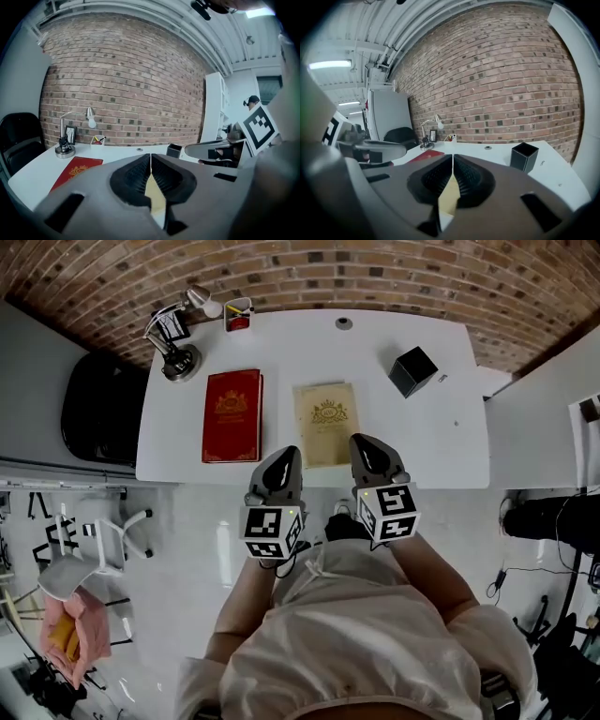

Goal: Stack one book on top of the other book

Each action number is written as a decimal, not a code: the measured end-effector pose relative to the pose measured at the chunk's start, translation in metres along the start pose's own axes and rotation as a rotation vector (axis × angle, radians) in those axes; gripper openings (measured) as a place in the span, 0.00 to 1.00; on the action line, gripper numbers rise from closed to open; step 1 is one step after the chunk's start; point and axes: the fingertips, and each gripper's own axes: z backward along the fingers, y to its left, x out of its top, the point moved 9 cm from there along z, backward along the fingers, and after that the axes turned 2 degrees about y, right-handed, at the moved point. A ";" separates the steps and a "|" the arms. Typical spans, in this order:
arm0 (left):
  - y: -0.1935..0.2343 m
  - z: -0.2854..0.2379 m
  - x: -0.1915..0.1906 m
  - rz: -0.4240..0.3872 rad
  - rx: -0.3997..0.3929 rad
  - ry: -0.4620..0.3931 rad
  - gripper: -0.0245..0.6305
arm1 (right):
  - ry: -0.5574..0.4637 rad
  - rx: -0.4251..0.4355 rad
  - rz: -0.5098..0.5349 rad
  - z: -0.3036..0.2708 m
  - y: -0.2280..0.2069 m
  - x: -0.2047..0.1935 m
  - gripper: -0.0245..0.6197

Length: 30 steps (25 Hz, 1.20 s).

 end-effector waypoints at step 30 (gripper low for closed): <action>0.055 -0.138 -0.104 0.379 -0.077 0.480 0.46 | 0.409 0.011 -0.244 -0.118 -0.073 -0.087 0.43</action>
